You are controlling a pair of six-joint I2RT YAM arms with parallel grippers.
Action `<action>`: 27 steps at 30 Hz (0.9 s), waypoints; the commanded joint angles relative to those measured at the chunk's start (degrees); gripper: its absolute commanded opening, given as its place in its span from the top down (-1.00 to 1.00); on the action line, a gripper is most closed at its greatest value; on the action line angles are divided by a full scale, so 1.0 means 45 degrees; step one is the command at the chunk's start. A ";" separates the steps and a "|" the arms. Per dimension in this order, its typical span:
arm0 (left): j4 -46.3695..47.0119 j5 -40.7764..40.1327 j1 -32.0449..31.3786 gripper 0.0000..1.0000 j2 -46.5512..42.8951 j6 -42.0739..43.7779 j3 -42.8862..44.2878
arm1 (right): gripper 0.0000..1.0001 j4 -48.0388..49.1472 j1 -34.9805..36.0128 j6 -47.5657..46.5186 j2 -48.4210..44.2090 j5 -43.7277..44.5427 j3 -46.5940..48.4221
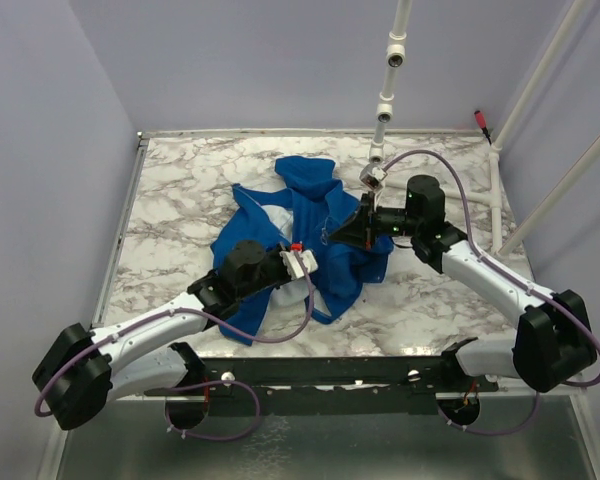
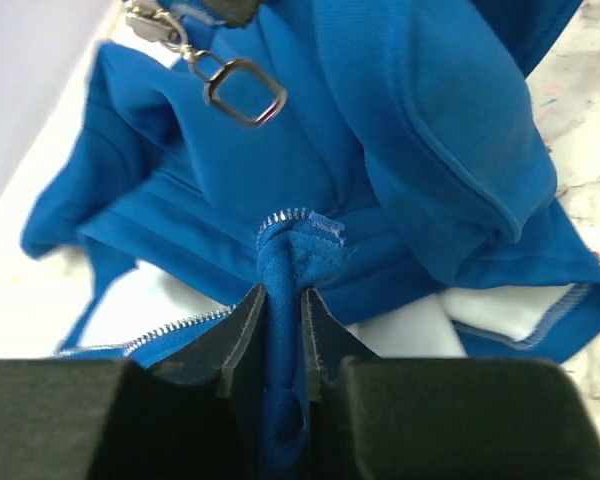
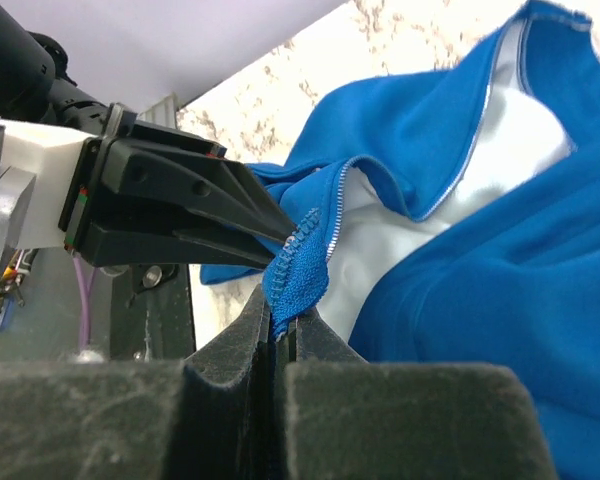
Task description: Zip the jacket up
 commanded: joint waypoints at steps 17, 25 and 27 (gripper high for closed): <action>0.0852 0.2662 0.0557 -0.31 0.2170 -0.3694 -0.0178 | 0.99 -0.1493 0.0057 -0.0240 -0.1579 0.1849 -0.1626; 0.1614 0.2531 0.0629 -0.29 0.2661 -0.3293 -0.0472 | 0.99 -0.1778 0.0057 -0.0256 -0.1766 0.1971 -0.1483; 0.2472 0.1479 0.0627 -0.14 0.2837 -0.3494 -0.0555 | 0.99 -0.1804 0.0052 -0.0247 -0.1820 0.1898 -0.1459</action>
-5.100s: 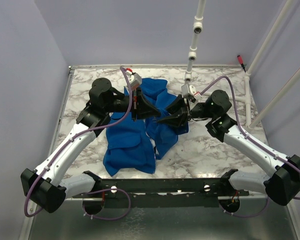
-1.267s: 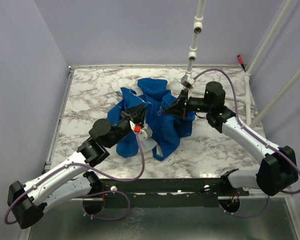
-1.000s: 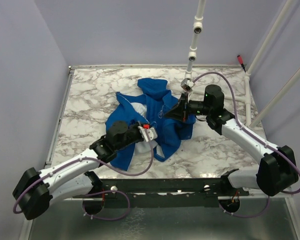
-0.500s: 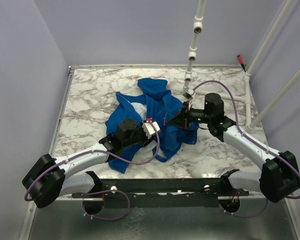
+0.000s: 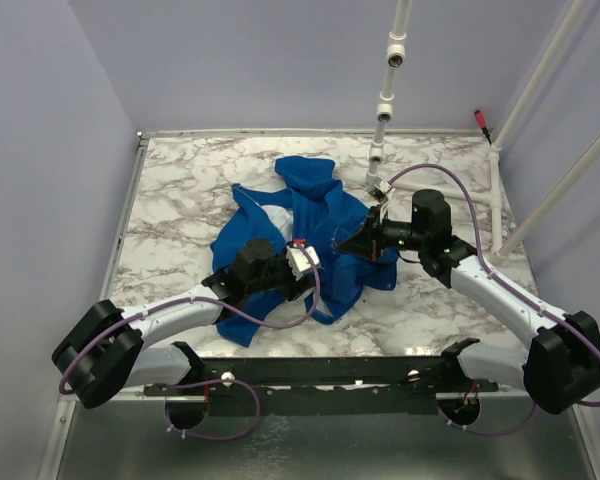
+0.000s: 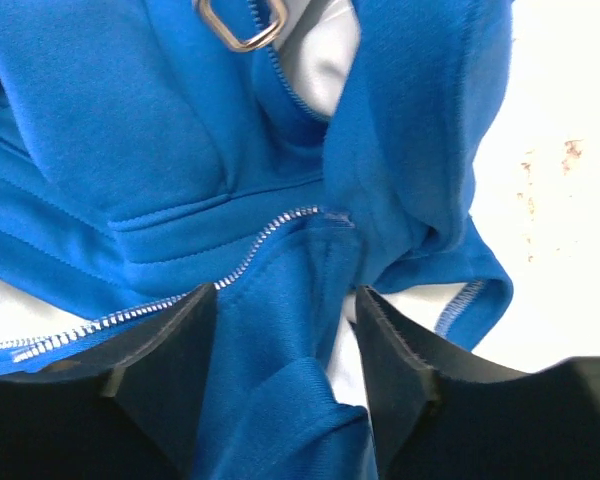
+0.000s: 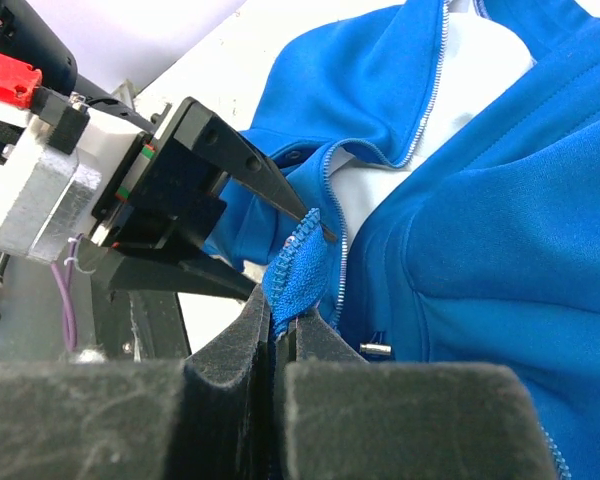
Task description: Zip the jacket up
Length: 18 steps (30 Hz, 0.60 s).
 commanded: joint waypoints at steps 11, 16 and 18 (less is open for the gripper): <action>0.3082 -0.0143 0.0062 -0.47 0.1641 -0.0279 -0.0230 | 0.99 -0.0579 0.0047 0.0017 -0.0695 0.0470 -0.0047; 0.3113 0.0178 0.0065 -0.39 0.1968 0.1053 -0.0656 | 0.99 -0.0708 0.0047 0.0029 -0.0886 0.0680 -0.0166; 0.3294 -0.0196 0.0068 -0.26 0.2271 0.1579 -0.0786 | 0.99 -0.0708 0.0037 0.0070 -0.0905 0.0690 -0.0165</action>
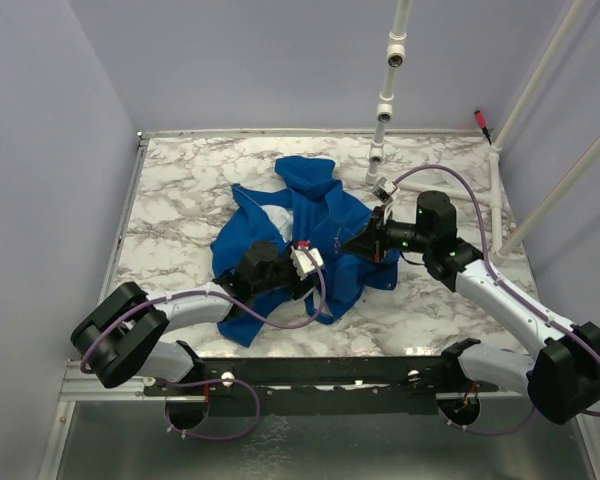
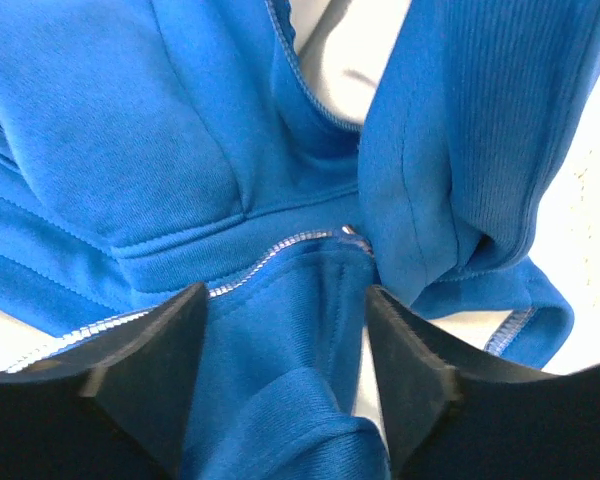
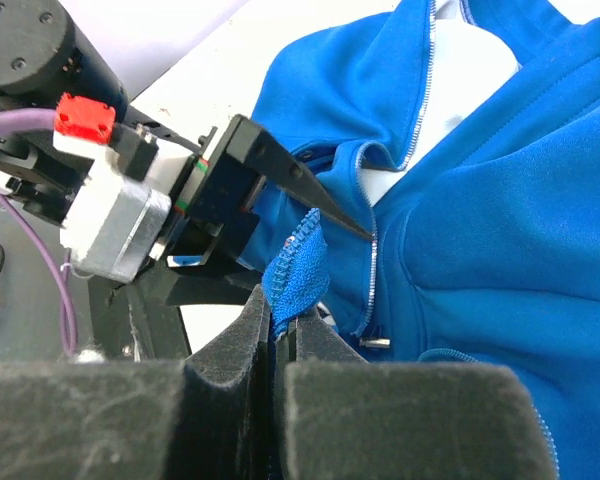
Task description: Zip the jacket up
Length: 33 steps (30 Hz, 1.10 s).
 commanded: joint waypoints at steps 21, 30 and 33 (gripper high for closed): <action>-0.2734 -0.0076 0.1758 1.00 -0.2755 0.0669 0.3608 | 0.99 -0.0382 0.0021 -0.0319 0.0228 -0.0073 0.1124; -0.8396 -0.0347 0.2727 0.99 -0.5702 0.4550 0.7670 | 0.99 0.0713 0.0642 -0.0787 0.1523 -0.1973 0.3821; -0.8901 0.0855 0.2733 0.76 -0.6738 0.4190 0.6958 | 0.99 0.1730 0.0863 -0.0766 0.1638 -0.3022 0.3630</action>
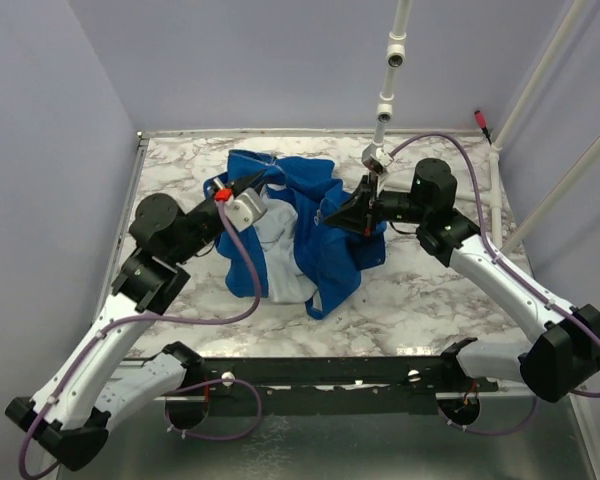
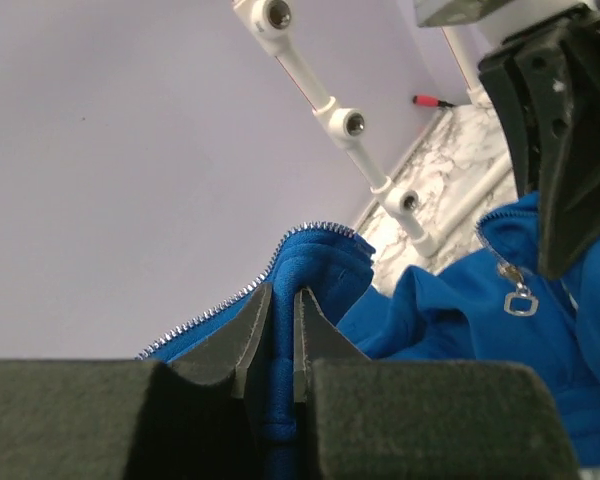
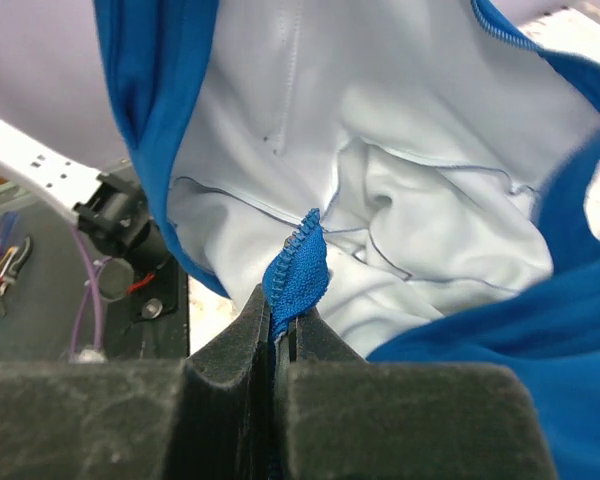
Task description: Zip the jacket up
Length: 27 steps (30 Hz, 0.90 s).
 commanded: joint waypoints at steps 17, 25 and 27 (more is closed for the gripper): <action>0.1969 0.2378 0.0134 0.91 -0.1776 -0.3564 -0.2680 | 0.99 0.4398 0.0870 0.0142 -0.1071 -0.3019 -0.1746; 0.2231 0.4167 0.0413 0.96 -0.2013 -0.3906 -0.2995 | 0.99 0.8498 0.0973 0.2118 -0.0889 -0.2980 -0.2829; 0.2328 0.4331 0.0556 0.97 -0.2120 -0.3983 -0.3096 | 0.99 0.8605 0.1037 0.2224 -0.0819 -0.3055 -0.2791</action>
